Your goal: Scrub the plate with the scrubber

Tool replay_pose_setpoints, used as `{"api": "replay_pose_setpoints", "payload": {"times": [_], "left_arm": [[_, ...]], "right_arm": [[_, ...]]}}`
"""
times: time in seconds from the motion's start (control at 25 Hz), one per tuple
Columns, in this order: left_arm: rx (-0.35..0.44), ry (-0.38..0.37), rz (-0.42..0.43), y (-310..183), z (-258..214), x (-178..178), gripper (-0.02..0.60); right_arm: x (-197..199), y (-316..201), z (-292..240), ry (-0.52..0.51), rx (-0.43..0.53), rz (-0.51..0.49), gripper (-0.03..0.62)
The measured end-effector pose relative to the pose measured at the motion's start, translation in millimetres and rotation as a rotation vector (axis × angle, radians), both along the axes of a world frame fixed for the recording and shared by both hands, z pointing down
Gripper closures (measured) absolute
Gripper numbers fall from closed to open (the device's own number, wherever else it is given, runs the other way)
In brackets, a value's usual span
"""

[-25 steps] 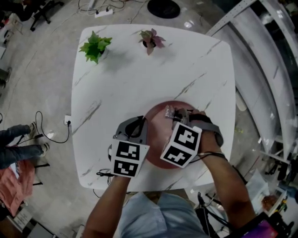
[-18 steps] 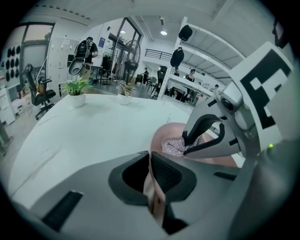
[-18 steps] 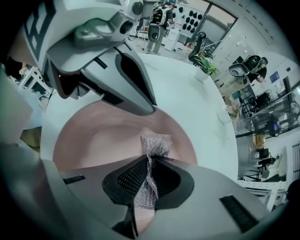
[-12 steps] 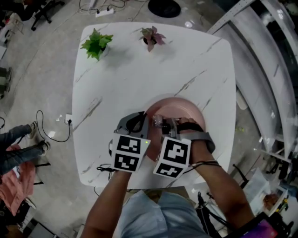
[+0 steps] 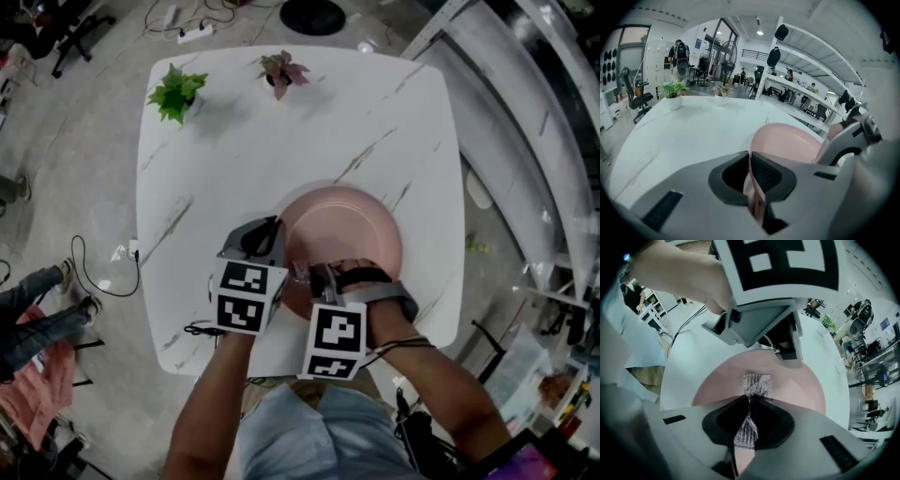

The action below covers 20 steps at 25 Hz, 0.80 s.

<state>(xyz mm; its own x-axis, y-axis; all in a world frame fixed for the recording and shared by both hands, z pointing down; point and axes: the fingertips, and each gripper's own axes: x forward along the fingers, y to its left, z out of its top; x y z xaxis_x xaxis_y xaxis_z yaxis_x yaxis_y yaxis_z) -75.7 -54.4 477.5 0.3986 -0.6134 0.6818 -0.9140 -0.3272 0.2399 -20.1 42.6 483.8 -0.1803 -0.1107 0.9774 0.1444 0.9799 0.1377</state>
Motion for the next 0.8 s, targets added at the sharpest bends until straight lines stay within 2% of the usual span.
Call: {"api": "replay_pose_setpoints", "payload": {"times": [0.32, 0.48, 0.8], "left_arm": [[0.003, -0.015, 0.016, 1, -1, 0, 0.563], [0.002, -0.017, 0.03, 2, -2, 1, 0.563], [0.009, -0.025, 0.034, 2, -1, 2, 0.56]], "right_arm": [[28, 25, -1, 0.032, -0.078, 0.058, 0.537], [50, 25, 1, 0.074, -0.084, 0.11, 0.537], [91, -16, 2, 0.103, -0.046, 0.31, 0.537]]}}
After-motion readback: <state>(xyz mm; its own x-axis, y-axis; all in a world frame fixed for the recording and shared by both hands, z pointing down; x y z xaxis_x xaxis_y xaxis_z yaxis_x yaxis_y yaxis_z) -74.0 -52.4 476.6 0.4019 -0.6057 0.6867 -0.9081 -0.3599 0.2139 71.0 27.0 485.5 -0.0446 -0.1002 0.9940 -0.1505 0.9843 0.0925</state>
